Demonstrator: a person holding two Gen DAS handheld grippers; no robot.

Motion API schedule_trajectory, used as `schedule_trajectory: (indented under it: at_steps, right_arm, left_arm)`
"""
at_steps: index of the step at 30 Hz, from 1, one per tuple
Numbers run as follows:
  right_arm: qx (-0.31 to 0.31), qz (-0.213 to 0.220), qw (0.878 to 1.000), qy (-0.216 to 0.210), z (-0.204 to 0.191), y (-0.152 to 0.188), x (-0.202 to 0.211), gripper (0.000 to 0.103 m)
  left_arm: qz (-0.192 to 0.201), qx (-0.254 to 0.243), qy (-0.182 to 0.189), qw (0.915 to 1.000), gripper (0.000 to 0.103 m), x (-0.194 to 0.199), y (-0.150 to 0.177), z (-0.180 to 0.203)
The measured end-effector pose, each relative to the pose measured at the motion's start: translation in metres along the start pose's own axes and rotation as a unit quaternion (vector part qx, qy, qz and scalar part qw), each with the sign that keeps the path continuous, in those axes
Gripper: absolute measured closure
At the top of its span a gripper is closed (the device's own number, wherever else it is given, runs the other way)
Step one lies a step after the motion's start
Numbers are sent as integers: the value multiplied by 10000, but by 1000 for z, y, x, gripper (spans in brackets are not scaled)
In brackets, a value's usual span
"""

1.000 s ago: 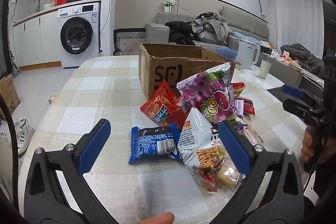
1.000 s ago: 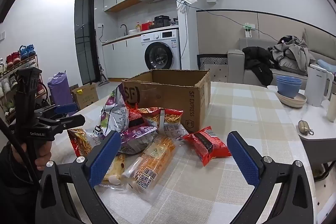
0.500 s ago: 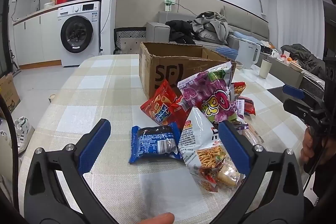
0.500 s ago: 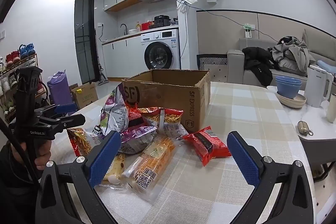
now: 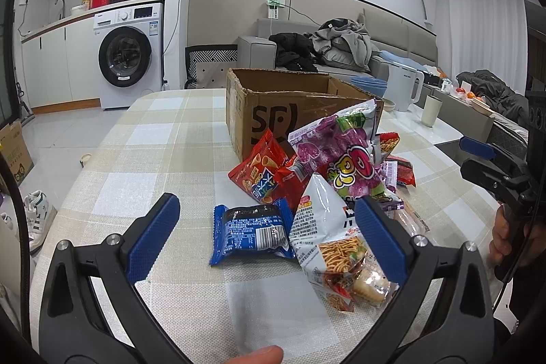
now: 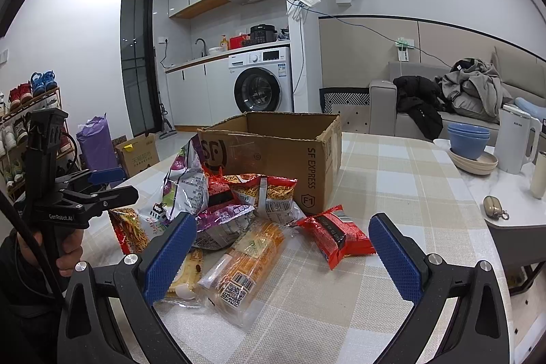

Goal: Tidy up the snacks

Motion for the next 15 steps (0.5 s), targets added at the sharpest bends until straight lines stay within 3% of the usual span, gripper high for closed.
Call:
schedule_trajectory:
  at_steps: [15]
  right_arm:
    - [3, -7, 10000, 8, 0, 1, 1, 0]
  left_arm:
    - [-4, -1, 1, 10000, 1, -1, 0, 0]
Point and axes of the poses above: each gripper's, at about its wrist camera, not at the fingertips, and x roughly against the way its jaws point, z to its right, y to its underside, the point moved 5 cm from there along -x, roughly the way its jaws point, and after that the axes turned 4 degrees about z, right-handed, at the moved point
